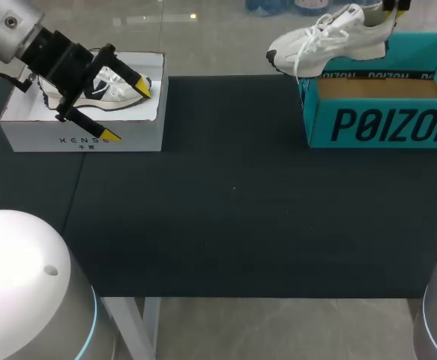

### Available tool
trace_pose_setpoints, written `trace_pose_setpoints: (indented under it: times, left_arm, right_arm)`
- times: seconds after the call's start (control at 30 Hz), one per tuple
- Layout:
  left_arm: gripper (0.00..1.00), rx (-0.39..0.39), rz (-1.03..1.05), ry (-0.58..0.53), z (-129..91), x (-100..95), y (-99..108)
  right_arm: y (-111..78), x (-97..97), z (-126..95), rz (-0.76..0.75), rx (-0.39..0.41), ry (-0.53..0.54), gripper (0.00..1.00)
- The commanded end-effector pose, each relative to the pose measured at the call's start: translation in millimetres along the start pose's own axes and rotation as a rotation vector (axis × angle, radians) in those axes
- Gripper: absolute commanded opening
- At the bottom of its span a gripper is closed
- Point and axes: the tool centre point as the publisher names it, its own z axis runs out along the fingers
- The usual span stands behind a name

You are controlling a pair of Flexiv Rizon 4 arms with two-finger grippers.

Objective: Take the shoe out of the shoebox, open the shoe tongue, remove and reinsert the insole, then place the shoe into the shoebox

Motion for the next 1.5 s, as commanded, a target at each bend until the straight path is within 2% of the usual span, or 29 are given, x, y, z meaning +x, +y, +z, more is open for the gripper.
trace_pose_setpoints:
  times: [0.03,0.3,0.6,0.87,1.37,1.5]
  left_arm:
    - [1.0,-0.004,0.0,0.003,-0.4,0.1,-0.6]
    - [1.0,-0.004,0.0,0.003,-0.4,0.1,-0.6]
    - [1.0,-0.004,0.0,0.003,-0.4,0.1,-0.6]
    - [1.0,-0.004,0.0,0.003,-0.4,0.1,-0.6]
    - [1.0,-0.004,0.0,0.003,-0.4,0.1,-0.6]
    - [1.0,-0.004,0.0,0.003,-0.4,0.1,-0.6]
  right_arm:
    - [11.8,-26.4,10.9,0.051,0.017,-0.012,0.0]
    - [43.1,-71.5,36.8,0.172,-0.019,-0.102,0.0]
    - [60.1,-105.5,80.4,0.302,-0.009,-0.163,0.0]
    - [64.0,-112.5,120.1,0.341,0.026,-0.17,0.0]
    - [58.9,-115.1,163.7,0.341,0.048,-0.221,0.0]
    - [58.7,-116.1,183.0,0.348,0.058,-0.229,0.0]
